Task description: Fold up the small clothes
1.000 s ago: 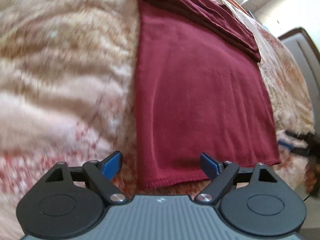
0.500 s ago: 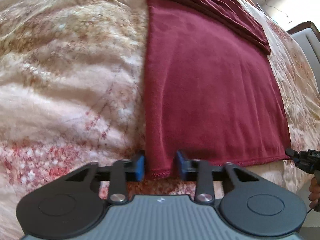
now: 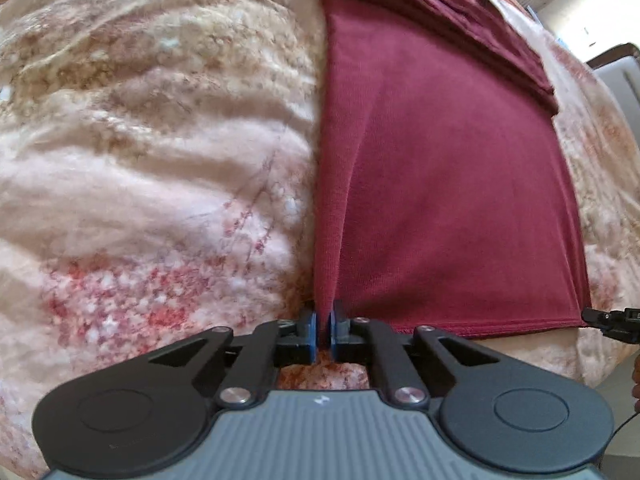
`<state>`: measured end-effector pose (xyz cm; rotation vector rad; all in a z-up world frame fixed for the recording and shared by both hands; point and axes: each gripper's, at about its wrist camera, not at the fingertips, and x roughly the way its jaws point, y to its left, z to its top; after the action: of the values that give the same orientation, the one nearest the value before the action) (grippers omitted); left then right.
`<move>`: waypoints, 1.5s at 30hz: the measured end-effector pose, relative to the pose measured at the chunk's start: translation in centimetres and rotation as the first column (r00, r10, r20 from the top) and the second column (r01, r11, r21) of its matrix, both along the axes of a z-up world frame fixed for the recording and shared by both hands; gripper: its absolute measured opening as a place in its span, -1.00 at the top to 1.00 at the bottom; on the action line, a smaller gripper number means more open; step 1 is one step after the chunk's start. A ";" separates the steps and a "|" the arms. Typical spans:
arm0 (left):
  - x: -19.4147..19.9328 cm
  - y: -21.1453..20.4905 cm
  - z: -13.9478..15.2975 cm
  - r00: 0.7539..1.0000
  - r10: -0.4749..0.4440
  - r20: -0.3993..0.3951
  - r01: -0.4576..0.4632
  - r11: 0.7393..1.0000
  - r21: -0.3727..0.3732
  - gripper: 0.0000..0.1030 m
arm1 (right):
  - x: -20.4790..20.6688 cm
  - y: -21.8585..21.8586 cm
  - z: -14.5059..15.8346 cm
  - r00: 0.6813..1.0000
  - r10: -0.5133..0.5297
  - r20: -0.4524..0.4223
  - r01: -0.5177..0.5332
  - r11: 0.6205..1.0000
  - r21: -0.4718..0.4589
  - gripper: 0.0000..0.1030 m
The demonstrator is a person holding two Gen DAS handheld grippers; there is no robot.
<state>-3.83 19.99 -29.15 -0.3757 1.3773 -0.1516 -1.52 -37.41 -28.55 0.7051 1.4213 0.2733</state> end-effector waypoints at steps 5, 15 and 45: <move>0.5 1.8 2.0 0.999 0.025 0.030 -0.022 0.995 -0.100 0.89 | 0.4 -0.7 3.0 0.998 -0.032 0.052 0.029 0.998 0.064 0.86; 11.0 5.9 2.9 0.968 0.224 0.109 -0.194 0.952 -0.234 0.86 | 9.7 -0.8 5.0 0.962 -0.251 0.112 0.231 0.959 0.167 0.80; 14.4 1.8 2.6 0.951 -0.245 0.191 0.257 0.965 -0.042 0.29 | 18.0 7.0 3.0 0.538 0.718 0.441 -0.672 0.682 -0.289 -0.28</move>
<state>10.54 21.74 -26.56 -0.2332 1.2339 -0.4335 16.44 -30.37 -25.59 -0.0843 1.0951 0.9652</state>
